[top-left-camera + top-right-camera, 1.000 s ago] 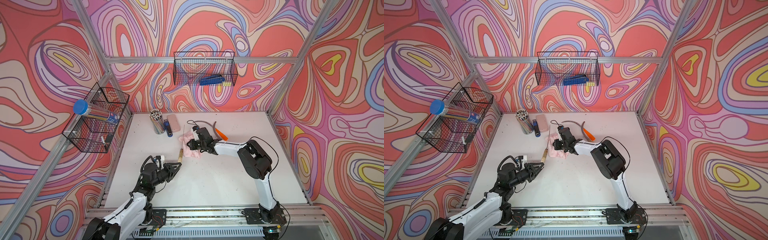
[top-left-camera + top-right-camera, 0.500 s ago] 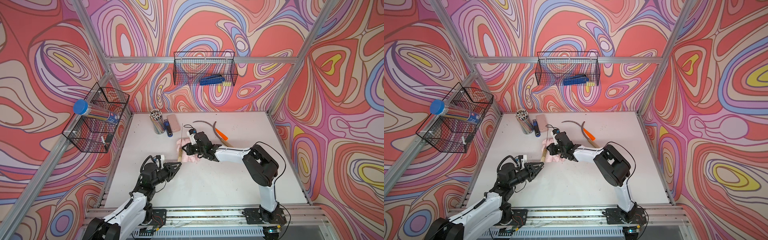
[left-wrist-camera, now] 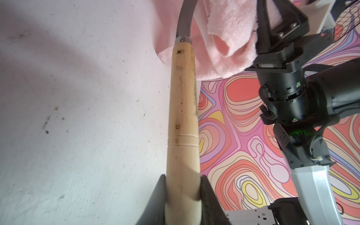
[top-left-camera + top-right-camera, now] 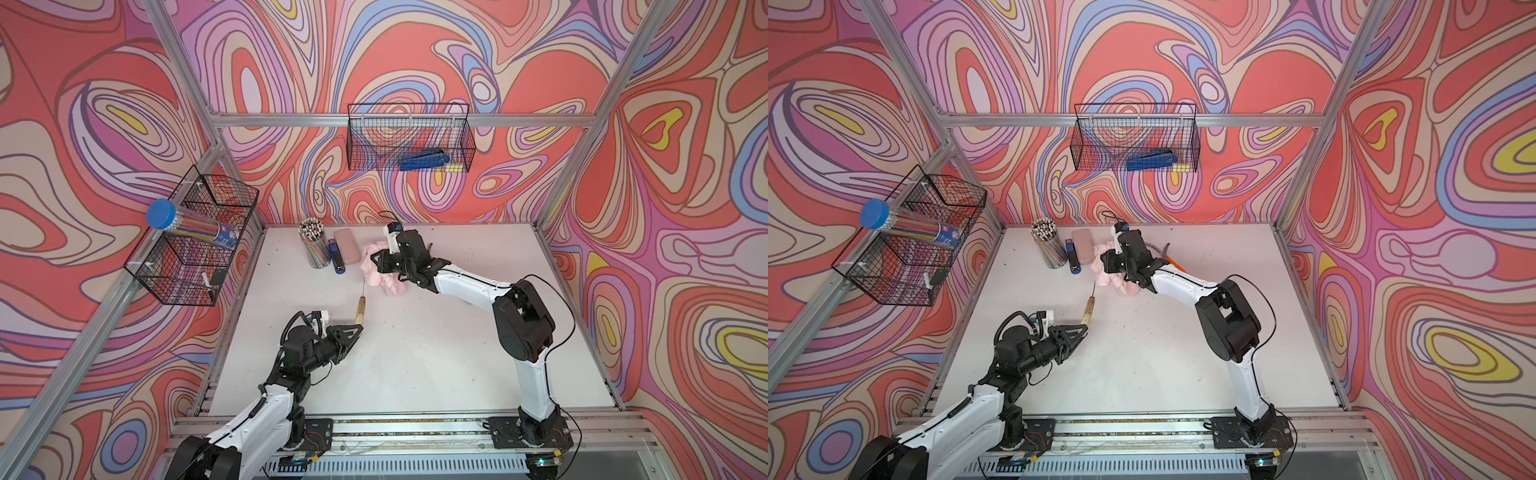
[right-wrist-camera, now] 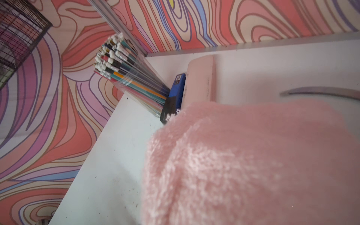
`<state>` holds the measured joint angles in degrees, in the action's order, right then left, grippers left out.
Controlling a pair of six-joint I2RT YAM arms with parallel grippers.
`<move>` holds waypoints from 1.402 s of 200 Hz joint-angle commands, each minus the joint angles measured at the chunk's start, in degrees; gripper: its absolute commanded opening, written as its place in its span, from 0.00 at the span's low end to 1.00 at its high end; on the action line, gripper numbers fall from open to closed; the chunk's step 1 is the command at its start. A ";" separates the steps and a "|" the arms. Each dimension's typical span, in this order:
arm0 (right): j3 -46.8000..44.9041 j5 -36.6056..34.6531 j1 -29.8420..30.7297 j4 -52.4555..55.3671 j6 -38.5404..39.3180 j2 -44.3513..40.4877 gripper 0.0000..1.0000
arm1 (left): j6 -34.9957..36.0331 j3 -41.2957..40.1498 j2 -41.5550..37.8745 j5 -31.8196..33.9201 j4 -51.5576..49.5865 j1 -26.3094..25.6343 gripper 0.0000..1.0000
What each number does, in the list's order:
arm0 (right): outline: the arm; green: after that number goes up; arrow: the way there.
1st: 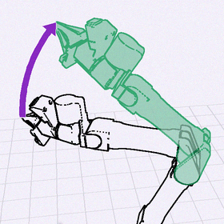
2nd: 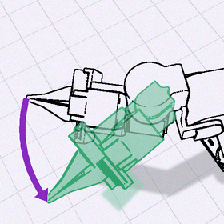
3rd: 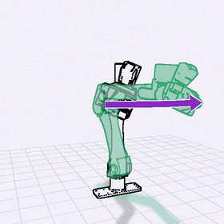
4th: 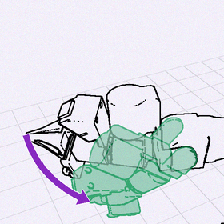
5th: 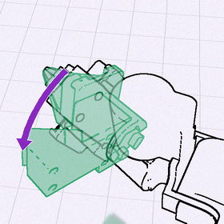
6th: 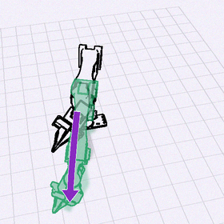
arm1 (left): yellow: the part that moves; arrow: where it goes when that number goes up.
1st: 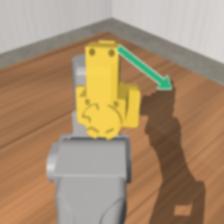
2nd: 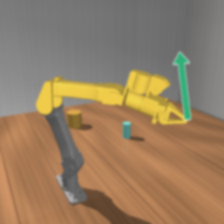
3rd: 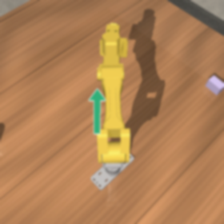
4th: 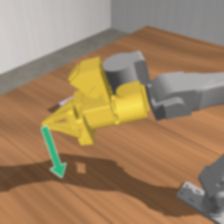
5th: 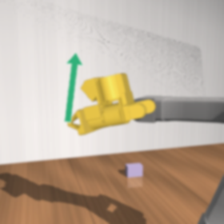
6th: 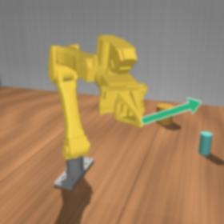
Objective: Wipe small sickles with rags
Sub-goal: Wipe the small sickle.
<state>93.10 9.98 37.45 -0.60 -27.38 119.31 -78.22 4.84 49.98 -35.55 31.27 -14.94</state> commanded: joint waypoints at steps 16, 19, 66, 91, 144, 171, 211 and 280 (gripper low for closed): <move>5.35 -2.81 -0.19 3.64 3.31 1.28 0.00 | -0.23 0.34 -0.16 -0.57 0.34 0.22 0.00; 5.44 -2.81 -0.19 3.75 3.42 1.28 0.00 | -0.22 0.34 -0.14 -0.57 0.34 0.20 0.00; -2.95 -0.22 0.06 -0.75 2.36 -1.19 0.00 | -0.02 0.43 -0.23 -0.29 -0.03 0.21 0.00; -8.37 -0.47 2.01 -2.92 2.57 -2.91 0.00 | 0.25 0.46 -0.14 -0.13 -0.23 0.22 0.00; -17.39 0.61 7.39 -7.67 3.23 -7.26 0.00 | 1.09 0.88 -0.97 0.00 -1.90 0.27 0.00; -18.38 0.50 7.81 -8.52 2.55 -8.21 0.00 | 1.40 1.00 -1.76 0.14 -3.04 0.33 0.00; -14.63 -3.56 6.63 -4.47 3.34 -8.65 0.00 | 2.16 1.48 -3.40 0.57 -6.14 0.29 0.00; -12.11 -8.51 4.09 2.00 6.86 -17.45 0.00 | 3.40 2.20 -4.21 1.53 -9.35 0.35 0.00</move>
<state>79.85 5.08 41.69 -0.10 -23.14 108.22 -76.29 4.95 46.22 -34.63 23.16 -14.94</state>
